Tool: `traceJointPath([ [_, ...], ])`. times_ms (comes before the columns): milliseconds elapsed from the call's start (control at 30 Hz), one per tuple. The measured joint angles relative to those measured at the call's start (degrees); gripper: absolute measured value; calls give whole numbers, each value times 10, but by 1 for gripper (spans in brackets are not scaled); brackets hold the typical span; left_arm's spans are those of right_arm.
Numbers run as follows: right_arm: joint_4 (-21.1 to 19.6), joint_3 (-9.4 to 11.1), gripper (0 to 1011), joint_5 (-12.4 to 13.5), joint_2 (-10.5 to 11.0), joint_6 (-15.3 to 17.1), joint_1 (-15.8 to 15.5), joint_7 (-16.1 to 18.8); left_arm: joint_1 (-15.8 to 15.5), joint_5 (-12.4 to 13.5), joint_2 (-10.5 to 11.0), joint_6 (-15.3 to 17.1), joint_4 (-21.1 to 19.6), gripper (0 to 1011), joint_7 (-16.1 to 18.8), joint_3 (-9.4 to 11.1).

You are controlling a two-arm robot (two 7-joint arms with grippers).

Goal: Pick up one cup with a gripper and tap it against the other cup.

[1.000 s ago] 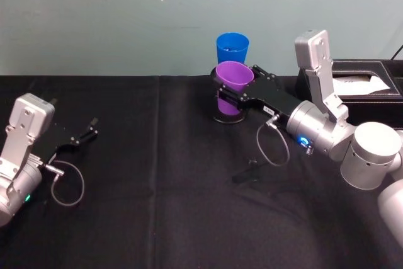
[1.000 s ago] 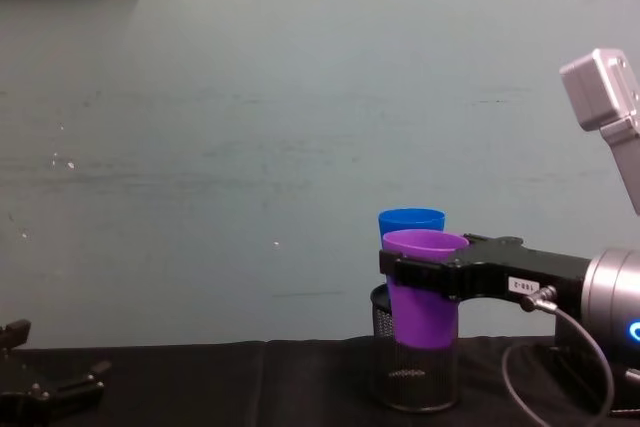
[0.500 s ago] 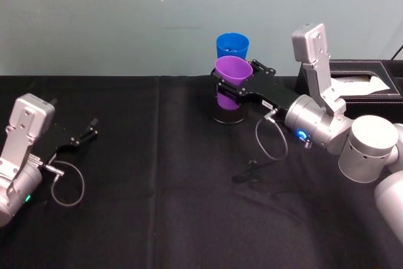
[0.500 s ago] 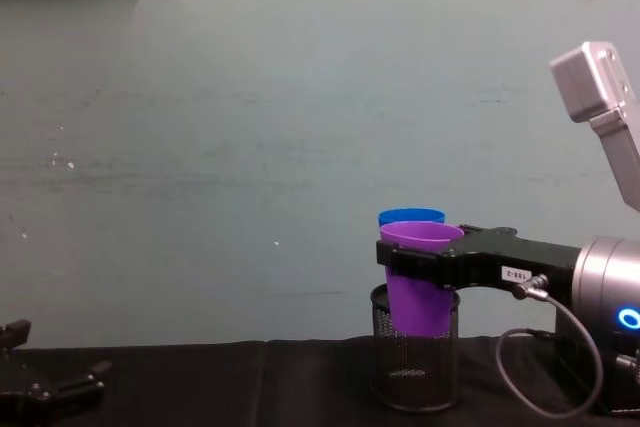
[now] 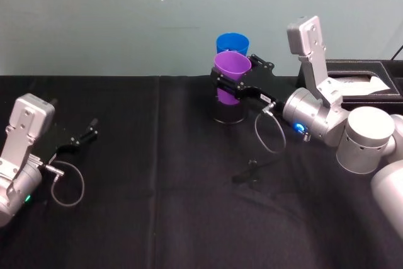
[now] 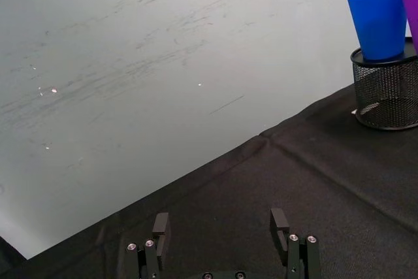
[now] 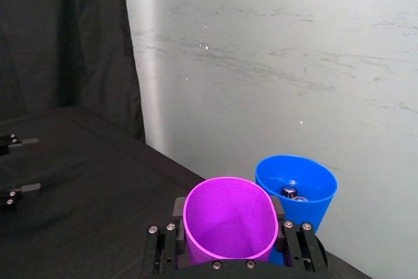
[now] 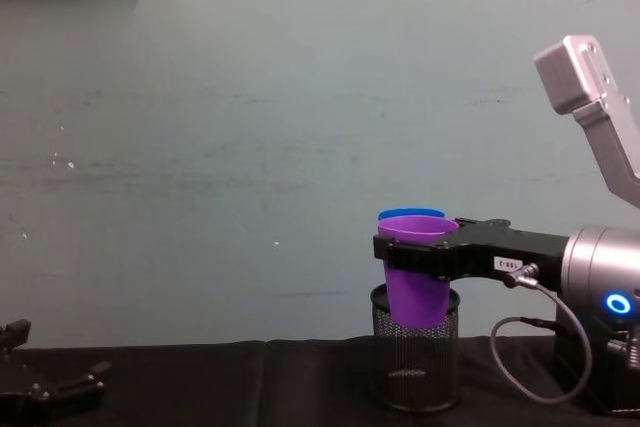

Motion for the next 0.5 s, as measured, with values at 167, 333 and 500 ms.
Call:
traceJointPath([
  [167, 3, 0, 732, -1, -3, 1, 3, -1, 0, 0, 0, 0, 0, 1000, 0, 0],
  [333, 6, 2, 732, -2, -5, 3, 7, -3, 0, 0, 0, 0, 0, 1000, 0, 0],
  [500, 13, 3, 732, -3, -9, 3, 12, -4, 0, 0, 0, 0, 0, 1000, 0, 0],
])
